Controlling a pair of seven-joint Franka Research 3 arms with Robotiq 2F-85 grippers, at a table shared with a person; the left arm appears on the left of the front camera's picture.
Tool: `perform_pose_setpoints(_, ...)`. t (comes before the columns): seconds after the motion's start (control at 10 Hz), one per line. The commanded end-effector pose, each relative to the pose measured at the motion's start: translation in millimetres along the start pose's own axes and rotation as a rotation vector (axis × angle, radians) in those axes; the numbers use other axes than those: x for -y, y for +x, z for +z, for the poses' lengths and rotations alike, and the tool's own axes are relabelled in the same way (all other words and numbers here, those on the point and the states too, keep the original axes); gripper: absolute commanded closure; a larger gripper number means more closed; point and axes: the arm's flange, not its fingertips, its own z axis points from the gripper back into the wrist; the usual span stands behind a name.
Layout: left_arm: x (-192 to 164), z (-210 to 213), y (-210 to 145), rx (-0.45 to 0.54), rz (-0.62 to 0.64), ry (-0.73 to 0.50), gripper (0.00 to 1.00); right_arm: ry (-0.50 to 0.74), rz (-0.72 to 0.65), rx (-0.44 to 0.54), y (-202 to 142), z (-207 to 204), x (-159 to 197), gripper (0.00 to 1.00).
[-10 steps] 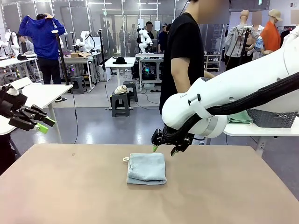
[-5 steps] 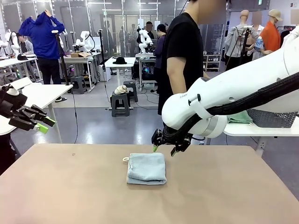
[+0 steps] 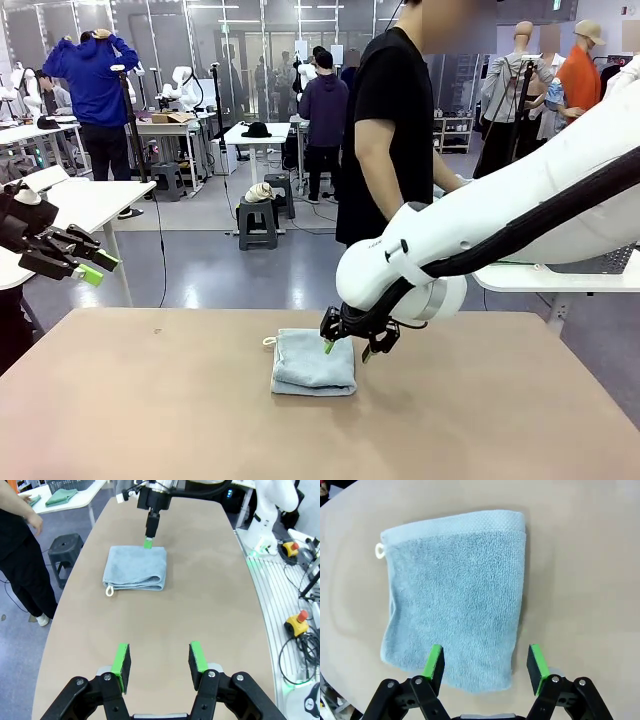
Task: Fold the towels and place them in the basket.
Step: Place the folded Towel with hook on the right side of the table.
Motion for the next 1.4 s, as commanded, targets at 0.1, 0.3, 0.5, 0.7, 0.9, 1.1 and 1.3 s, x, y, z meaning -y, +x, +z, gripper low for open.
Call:
perform_pose_setpoints(0.1, 2, 1, 1, 0.004, -0.004, 0.000, 0.39, -0.010, -0.058, 0.017, 13, -14, -8, 0.17)
perform_pose_setpoints(0.3, 2, 1, 1, 0.004, -0.004, 0.000, 0.39, -0.011, -0.067, 0.003, 21, -20, -6, 0.17)
perform_pose_setpoints(0.5, 2, 1, 1, 0.004, -0.004, 0.000, 0.39, -0.025, -0.079, -0.011, 25, -23, -6, 0.17)
perform_pose_setpoints(0.7, 2, 1, 1, 0.004, -0.004, 0.000, 0.39, -0.023, -0.077, -0.016, 28, -26, -4, 0.17)
perform_pose_setpoints(0.9, 2, 1, 1, 0.004, -0.004, 0.000, 0.39, -0.005, -0.066, -0.021, 28, -28, -3, 0.37)
perform_pose_setpoints(1.1, 2, 1, 1, 0.004, -0.004, 0.000, 0.39, -0.006, -0.068, -0.016, 28, -29, 1, 0.57)
perform_pose_setpoints(1.3, 2, 1, 1, 0.004, -0.004, 0.000, 0.39, -0.011, -0.069, -0.016, 27, -29, 3, 0.76)
